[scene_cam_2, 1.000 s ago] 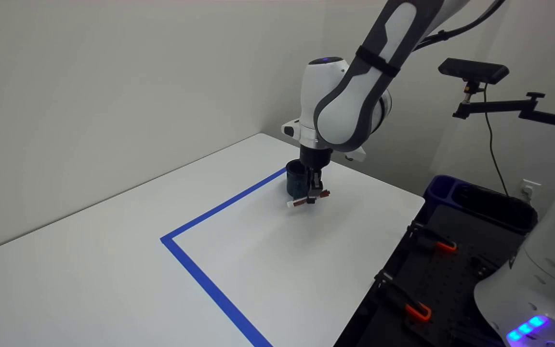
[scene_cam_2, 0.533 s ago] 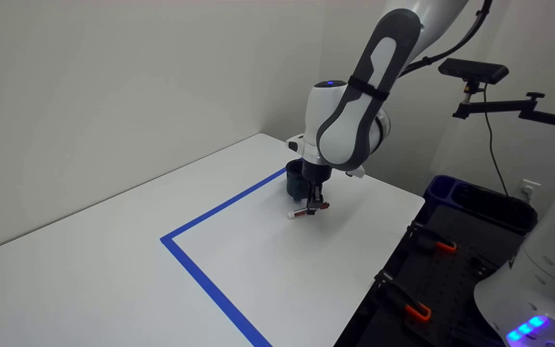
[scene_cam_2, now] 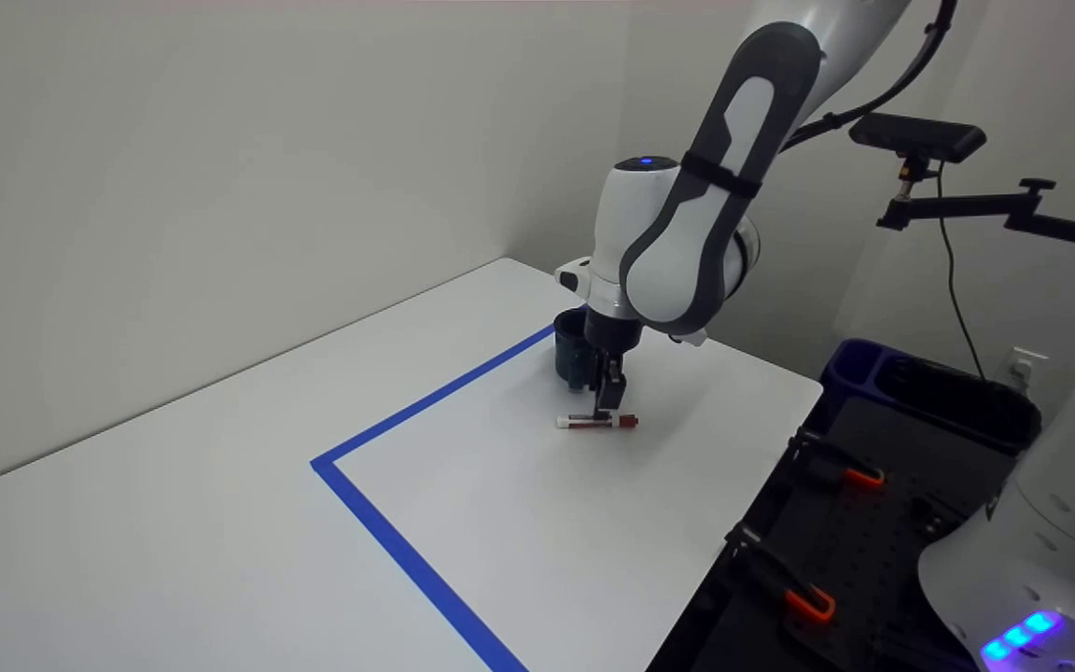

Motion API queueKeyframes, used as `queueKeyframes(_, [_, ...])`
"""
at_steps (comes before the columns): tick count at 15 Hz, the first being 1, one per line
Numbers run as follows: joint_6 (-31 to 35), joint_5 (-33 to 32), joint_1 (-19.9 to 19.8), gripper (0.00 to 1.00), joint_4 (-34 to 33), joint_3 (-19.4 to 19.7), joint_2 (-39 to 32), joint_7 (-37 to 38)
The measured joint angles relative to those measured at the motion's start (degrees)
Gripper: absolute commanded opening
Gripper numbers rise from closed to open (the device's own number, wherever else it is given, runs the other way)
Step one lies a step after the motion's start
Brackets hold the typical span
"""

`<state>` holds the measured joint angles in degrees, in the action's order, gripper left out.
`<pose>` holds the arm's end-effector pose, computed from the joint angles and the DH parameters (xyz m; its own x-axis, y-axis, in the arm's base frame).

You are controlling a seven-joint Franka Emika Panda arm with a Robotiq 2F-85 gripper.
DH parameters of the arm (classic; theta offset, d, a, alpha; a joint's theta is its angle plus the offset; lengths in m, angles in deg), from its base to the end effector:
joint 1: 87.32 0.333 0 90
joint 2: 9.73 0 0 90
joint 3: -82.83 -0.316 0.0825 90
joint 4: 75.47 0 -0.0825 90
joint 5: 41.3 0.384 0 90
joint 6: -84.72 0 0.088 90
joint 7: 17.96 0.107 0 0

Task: Put the sharpie on the table

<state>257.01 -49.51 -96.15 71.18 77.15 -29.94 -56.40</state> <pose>0.4517 -0.0109 0.1487 0.7283 0.6808 0.0780 0.6781 -0.7325 0.0604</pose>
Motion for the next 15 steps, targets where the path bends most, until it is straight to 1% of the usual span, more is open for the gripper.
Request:
queueKeyframes(1, [0.00, -0.19, 0.19, 1.00, 0.93, 0.00, 1.46, 0.75])
queueKeyframes(4, [-0.95, -0.26, 0.88, 1.00, 4.95, -0.01, 7.75, 3.18])
queueKeyframes(8, [-5.52, -0.95, 2.68, 1.00, 10.59, 0.88, 19.19, 7.70])
queueKeyframes(11, [-12.03, -3.94, 4.28, 1.00, 12.55, 2.06, 28.21, 11.76])
queueKeyframes(15, [-21.67, -4.88, 6.36, 1.00, 11.78, 2.49, 37.08, 12.98])
